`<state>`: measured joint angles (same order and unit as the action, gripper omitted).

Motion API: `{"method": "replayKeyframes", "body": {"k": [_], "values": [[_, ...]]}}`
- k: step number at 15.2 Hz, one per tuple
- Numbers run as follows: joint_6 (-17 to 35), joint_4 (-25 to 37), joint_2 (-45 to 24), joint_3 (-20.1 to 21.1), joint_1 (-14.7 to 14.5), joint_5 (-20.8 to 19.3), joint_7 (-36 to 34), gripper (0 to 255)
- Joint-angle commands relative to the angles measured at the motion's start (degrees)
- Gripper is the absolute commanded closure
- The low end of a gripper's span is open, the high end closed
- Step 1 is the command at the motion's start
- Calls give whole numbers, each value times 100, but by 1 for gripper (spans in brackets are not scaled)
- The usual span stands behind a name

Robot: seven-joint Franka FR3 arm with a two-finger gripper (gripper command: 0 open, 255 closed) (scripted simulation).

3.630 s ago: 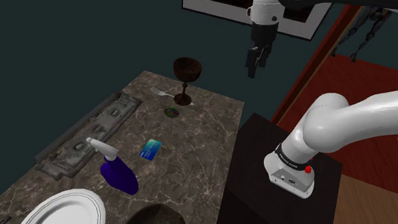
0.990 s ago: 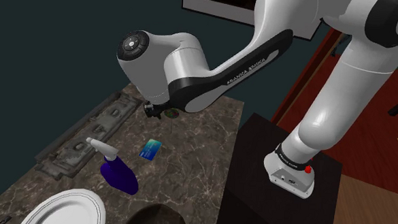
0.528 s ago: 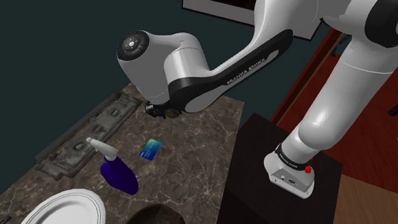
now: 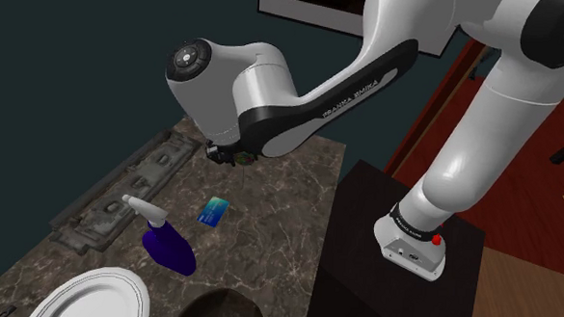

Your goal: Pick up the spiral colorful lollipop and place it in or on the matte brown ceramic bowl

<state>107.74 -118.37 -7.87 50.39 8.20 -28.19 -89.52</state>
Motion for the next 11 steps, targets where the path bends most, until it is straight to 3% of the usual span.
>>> {"method": "replayKeyframes", "body": {"k": [1, 11], "values": [[-105, 79, 78, 20, 10, 82, 83, 255], [-653, 493, 505, 58, 84, 474, 548, 255]]}}
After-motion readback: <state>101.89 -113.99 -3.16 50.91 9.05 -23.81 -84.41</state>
